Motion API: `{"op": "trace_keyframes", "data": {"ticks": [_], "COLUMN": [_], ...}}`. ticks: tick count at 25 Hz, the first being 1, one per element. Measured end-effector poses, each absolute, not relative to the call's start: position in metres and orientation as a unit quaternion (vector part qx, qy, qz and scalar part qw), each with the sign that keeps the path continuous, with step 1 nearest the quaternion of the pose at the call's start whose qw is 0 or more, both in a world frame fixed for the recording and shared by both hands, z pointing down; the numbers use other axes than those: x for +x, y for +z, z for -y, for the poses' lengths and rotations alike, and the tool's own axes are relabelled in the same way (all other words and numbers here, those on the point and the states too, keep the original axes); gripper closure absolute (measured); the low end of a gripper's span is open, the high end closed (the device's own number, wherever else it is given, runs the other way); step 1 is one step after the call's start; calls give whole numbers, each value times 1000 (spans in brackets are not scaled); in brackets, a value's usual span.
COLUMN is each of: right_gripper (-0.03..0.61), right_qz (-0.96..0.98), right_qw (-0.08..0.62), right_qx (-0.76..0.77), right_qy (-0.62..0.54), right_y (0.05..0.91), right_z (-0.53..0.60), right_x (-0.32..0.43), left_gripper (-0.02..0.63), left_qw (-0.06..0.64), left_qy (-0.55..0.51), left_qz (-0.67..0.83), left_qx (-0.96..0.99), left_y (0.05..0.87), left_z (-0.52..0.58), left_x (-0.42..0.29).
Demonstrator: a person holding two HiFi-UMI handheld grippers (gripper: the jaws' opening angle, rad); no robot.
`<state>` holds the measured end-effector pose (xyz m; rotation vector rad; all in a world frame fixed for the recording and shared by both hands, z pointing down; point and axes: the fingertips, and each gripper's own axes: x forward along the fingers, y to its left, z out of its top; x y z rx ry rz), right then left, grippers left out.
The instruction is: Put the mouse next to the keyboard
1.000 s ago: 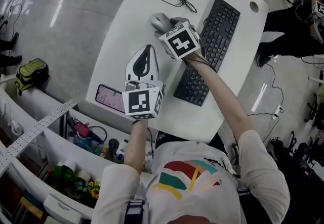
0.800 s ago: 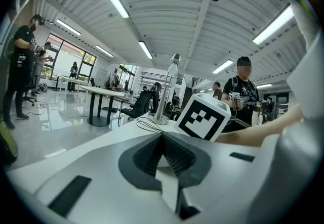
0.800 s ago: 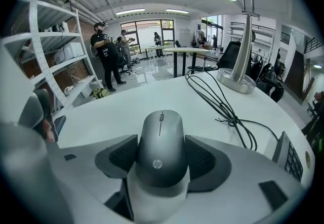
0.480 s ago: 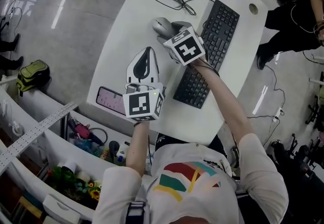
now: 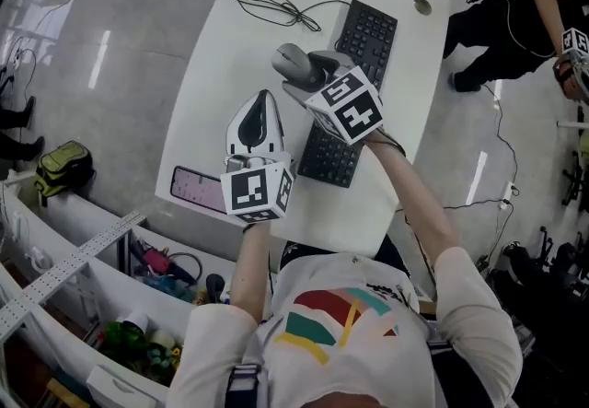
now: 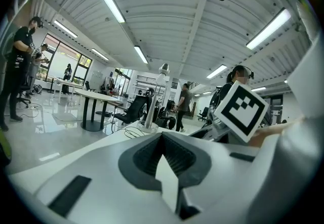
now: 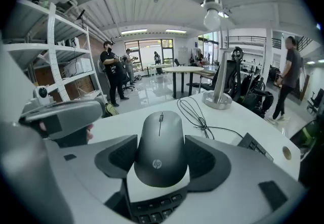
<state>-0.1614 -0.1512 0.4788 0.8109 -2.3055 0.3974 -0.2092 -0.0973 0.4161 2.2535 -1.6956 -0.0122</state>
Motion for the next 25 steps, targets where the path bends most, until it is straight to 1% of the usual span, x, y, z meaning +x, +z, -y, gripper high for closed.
{"op": "trace_keyframes", "data": {"ticks": [2, 7, 13, 20, 25], "right_gripper": [296, 296, 297, 296, 296], "right_qz": [881, 871, 856, 845, 847], "right_qw": [314, 309, 301, 292, 307], "right_qx": [321, 361, 403, 433, 421], "right_qy": [148, 126, 118, 114, 105], "right_y": [464, 422, 396, 392, 399], "right_z": [140, 122, 105, 110, 134], "right_x": [-148, -110, -64, -4, 28], "left_gripper": [578, 578, 578, 578, 578], "left_qw": [160, 151, 156, 155, 159], "left_qy": [-6, -17, -22, -9, 1], "left_qz": [584, 555, 528, 510, 527], "left_qx": [796, 818, 835, 846, 835], "left_y": [409, 383, 371, 373, 378], "left_z": [93, 93, 86, 88, 100], "left_x": [-199, -172, -140, -97, -79]}}
